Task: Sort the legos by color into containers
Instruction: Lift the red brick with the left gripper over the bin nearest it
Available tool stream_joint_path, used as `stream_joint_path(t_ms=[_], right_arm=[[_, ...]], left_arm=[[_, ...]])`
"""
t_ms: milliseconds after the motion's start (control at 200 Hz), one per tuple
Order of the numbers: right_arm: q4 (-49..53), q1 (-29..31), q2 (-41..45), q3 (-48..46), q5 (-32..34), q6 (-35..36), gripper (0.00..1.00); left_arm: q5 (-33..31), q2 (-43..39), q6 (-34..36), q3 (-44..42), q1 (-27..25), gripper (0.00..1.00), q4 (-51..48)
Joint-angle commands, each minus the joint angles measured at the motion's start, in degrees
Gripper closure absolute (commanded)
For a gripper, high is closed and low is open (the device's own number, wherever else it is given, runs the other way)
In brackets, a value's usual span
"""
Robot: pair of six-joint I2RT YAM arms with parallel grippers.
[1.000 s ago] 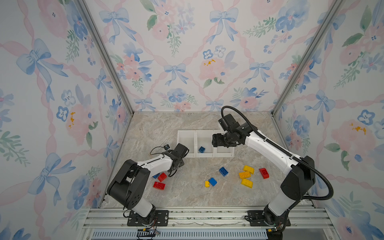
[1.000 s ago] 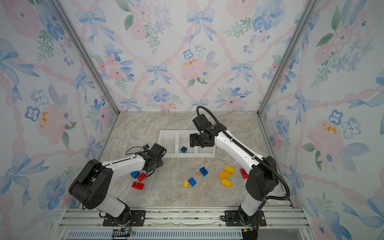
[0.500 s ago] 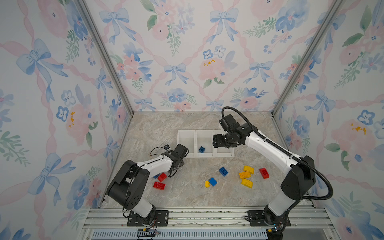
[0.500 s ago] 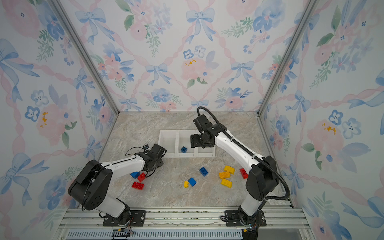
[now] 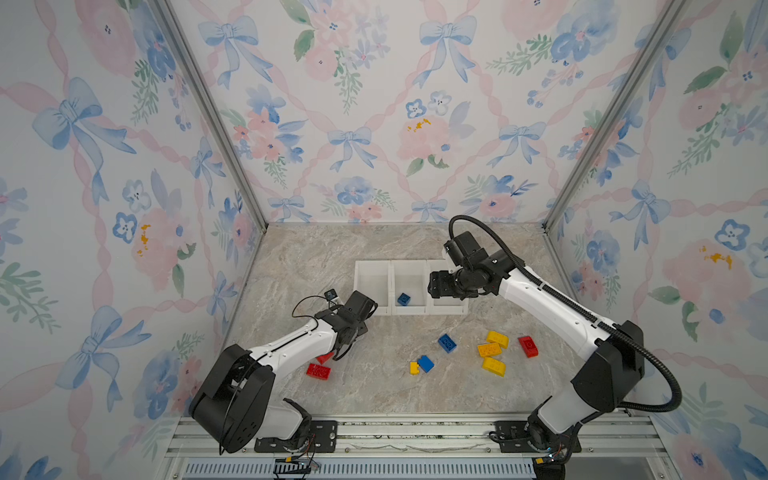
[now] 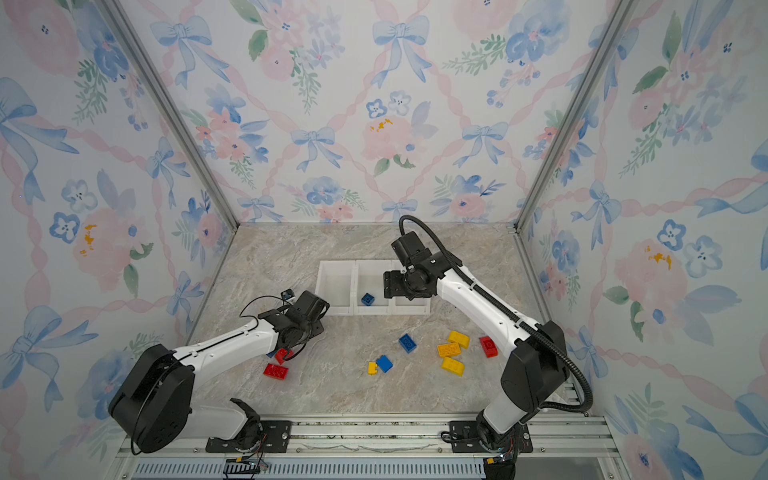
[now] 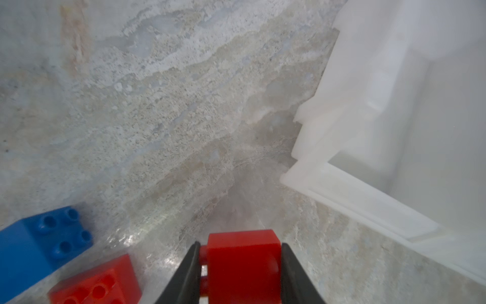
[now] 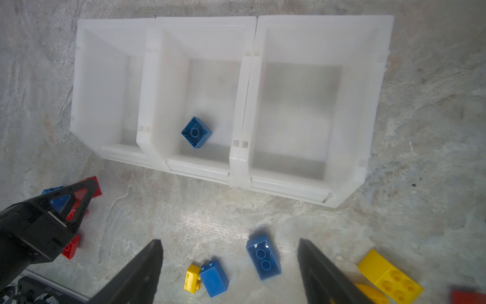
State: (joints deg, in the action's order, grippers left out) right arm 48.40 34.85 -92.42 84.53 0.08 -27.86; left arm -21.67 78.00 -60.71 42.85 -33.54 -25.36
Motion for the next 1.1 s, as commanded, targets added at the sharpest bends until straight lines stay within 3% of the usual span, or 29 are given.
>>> stream_joint_path(t_ms=[0, 220, 530, 920, 1095], right_arm=[[-0.41, -0.39, 1.36, -1.60, -0.90, -1.02, 0.16], [-0.78, -0.40, 2.29, -2.61, -0.83, -1.94, 0.16], [-0.99, -0.48, 3.18, -3.35, -0.54, -3.24, 0.16], [-0.01, -1.62, 6.89, -5.86, 0.23, -4.08, 0.16], [0.37, -2.24, 7.52, -6.66, 0.23, -4.22, 0.15]], left_arm=[[-2.66, -1.85, 1.13, 3.51, -0.84, 0.78, -3.72], [-4.56, -0.60, 6.14, 11.77, -1.80, 0.78, -5.13], [-5.98, 12.67, 16.80, 25.91, -1.98, 0.75, -3.59], [-2.14, 24.38, 23.11, 26.85, -0.92, 0.73, 4.07], [-2.18, 26.08, 23.75, 26.86, -0.42, 0.65, 4.22]])
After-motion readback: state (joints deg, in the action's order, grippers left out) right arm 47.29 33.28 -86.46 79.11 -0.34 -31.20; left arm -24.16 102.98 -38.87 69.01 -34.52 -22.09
